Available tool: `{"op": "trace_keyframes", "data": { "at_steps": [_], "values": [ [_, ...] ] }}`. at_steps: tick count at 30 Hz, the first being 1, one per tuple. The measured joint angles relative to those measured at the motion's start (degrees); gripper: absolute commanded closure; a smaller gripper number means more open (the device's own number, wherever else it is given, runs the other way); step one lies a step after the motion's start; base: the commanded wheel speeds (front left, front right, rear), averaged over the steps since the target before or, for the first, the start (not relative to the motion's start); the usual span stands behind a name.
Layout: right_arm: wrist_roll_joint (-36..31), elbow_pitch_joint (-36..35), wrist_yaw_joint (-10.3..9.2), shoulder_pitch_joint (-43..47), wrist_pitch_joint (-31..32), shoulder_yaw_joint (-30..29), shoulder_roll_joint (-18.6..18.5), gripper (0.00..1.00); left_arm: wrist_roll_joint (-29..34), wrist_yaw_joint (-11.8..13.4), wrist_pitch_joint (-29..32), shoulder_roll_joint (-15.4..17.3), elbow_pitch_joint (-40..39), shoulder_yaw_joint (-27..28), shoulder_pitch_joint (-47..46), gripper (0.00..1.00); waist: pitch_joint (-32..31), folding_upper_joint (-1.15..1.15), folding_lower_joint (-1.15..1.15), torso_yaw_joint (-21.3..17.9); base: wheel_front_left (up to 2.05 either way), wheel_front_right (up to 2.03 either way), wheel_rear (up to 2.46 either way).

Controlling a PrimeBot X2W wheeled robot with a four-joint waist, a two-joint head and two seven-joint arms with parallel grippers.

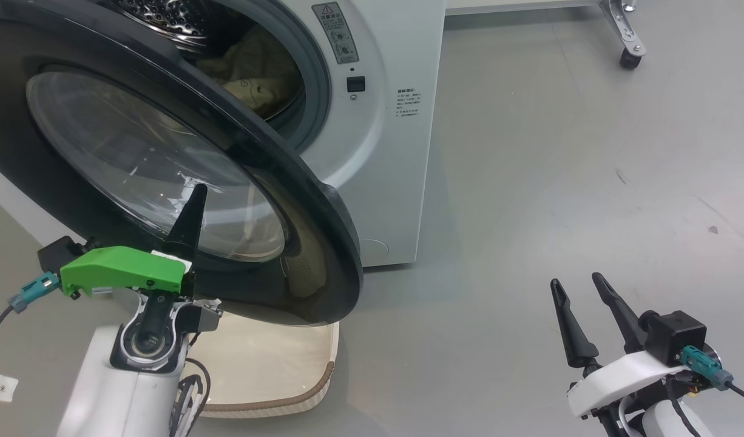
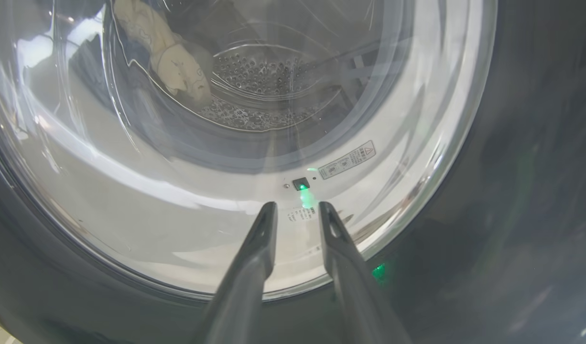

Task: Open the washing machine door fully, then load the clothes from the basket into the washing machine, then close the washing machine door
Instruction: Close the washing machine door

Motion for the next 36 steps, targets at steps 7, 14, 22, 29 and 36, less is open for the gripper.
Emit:
{"op": "trace_keyframes", "data": {
  "at_steps": [7, 14, 22, 29, 36],
  "values": [
    [0.0, 0.0, 0.0, 0.1, 0.0, 0.0, 0.1, 0.0, 4.5, 0.0, -4.1, 1.1, 1.0, -1.9, 1.2, 0.0, -1.0, 0.0, 0.0, 1.6, 0.0, 0.0, 0.0],
    [0.0, 0.0, 0.0, 0.5, 0.0, -0.1, 0.3, 0.0, 16.9, 0.0, -11.7, 6.3, 1.0, -7.7, 4.3, 0.0, -2.1, 0.0, 0.0, 3.1, 0.0, 0.0, 0.0],
    [0.0, 0.0, 0.0, 0.5, 0.0, 0.2, 0.5, 0.0, 26.0, 0.0, -20.5, 9.8, 2.6, -11.4, 8.5, 0.0, -2.8, 0.0, 0.0, 4.0, 0.0, 0.0, 0.0],
    [0.0, 0.0, 0.0, 0.5, 0.0, -0.3, 0.5, 0.0, 32.1, 0.0, -26.0, 11.3, 6.6, -12.1, 12.3, 0.0, -3.3, 0.0, 0.0, 4.5, 0.0, 0.0, 0.0],
    [0.0, -0.2, 0.0, 1.5, 0.0, -1.6, 0.4, 0.0, 36.3, 0.0, -26.2, 11.0, 7.2, -13.1, 13.5, 0.0, -3.6, 0.0, 0.0, 5.9, 0.0, 0.0, 0.0]
  ]
}}
